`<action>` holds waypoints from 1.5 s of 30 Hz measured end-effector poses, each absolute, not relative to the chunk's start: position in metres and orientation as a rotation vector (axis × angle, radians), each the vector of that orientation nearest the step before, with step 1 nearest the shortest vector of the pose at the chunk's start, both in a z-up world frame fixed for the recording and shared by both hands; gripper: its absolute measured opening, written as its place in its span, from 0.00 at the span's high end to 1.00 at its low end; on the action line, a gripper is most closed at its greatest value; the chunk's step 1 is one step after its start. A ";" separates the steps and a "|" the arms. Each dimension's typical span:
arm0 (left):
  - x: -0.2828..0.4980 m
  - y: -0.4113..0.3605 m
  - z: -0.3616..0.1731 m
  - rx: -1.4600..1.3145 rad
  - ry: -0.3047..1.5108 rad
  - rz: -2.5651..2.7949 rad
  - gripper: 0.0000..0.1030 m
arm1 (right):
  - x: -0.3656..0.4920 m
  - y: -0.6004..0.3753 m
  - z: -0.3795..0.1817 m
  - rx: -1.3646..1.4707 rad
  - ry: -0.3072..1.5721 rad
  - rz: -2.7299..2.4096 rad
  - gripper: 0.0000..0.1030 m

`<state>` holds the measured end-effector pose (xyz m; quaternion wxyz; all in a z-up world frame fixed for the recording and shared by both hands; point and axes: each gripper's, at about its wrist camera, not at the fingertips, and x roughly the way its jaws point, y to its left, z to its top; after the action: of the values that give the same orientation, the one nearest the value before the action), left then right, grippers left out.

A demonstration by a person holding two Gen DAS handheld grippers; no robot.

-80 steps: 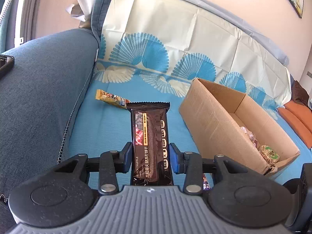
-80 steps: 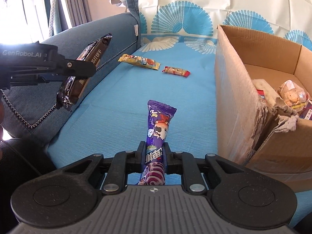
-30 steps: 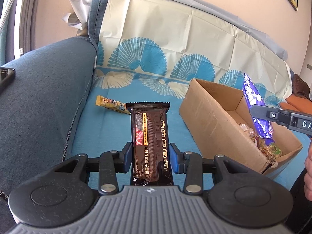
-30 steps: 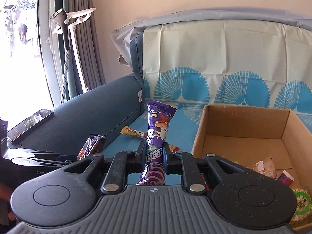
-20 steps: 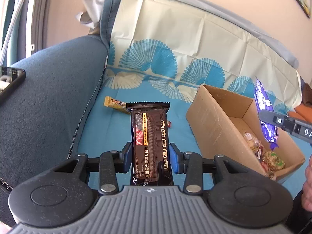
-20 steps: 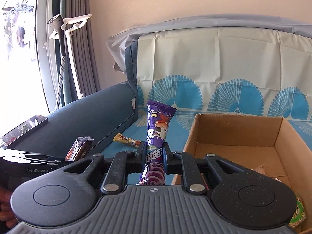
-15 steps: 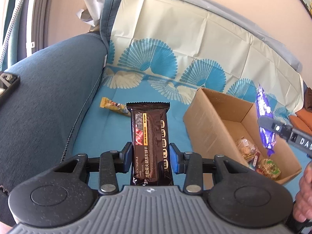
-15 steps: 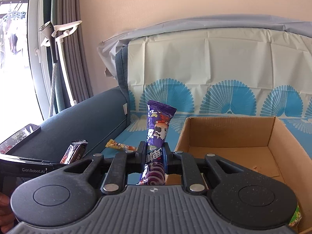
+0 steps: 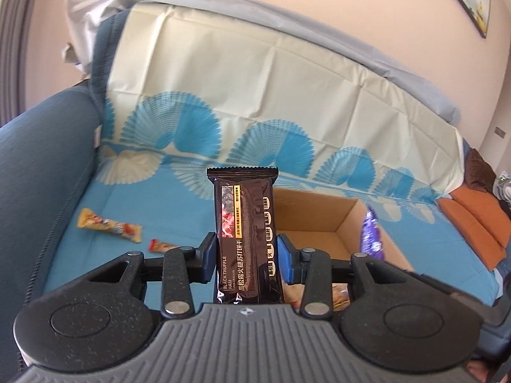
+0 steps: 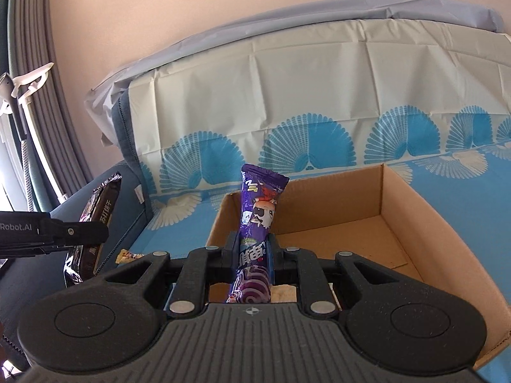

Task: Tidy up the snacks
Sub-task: 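Move the chocolate bar with the left gripper while the right gripper brings the purple tube over the box, then open both grippers to drop the chocolate bar and purple tube into the box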

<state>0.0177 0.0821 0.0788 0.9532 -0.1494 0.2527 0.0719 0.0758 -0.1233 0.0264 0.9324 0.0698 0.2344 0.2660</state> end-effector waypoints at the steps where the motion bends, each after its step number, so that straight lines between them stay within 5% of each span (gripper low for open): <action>1: 0.023 0.076 0.080 -0.302 0.511 0.132 0.58 | 0.078 -0.126 0.026 0.150 0.483 0.531 0.83; 20: 0.086 0.017 0.091 -0.268 0.499 -0.025 0.58 | 0.089 -0.151 0.026 0.167 0.453 0.364 0.83; 22: 0.091 0.014 0.090 -0.266 0.505 -0.045 0.50 | 0.091 -0.150 0.024 0.159 0.455 0.342 0.80; 24: 0.093 0.012 0.089 -0.256 0.519 -0.034 0.39 | 0.091 -0.150 0.021 0.143 0.456 0.300 0.50; 26: 0.085 0.014 0.088 -0.243 0.506 -0.033 0.39 | 0.091 -0.151 0.019 0.146 0.455 0.266 0.40; 33: 0.013 0.059 0.066 -0.143 0.374 0.085 0.41 | 0.086 -0.143 0.011 0.114 0.478 0.231 0.36; 36: -0.015 0.105 0.045 -0.170 0.409 0.126 0.56 | 0.079 -0.132 0.013 0.096 0.456 0.246 0.36; 39: -0.042 0.153 0.018 -0.184 0.464 0.191 0.61 | 0.072 -0.116 0.017 0.077 0.435 0.307 0.41; 40: -0.051 0.167 0.008 -0.180 0.477 0.218 0.68 | 0.069 -0.110 0.018 0.070 0.426 0.347 0.48; 42: -0.071 0.193 -0.015 -0.235 0.517 0.286 0.71 | 0.061 -0.095 0.020 0.049 0.408 0.431 0.77; 45: -0.087 0.220 -0.019 -0.399 0.491 0.294 0.75 | 0.049 -0.074 0.025 0.039 0.381 0.555 0.83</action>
<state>-0.0874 0.2198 -0.0192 0.9398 -0.1953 0.2405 0.1440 0.0486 -0.0739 0.0248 0.9437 0.0194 0.1869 0.2724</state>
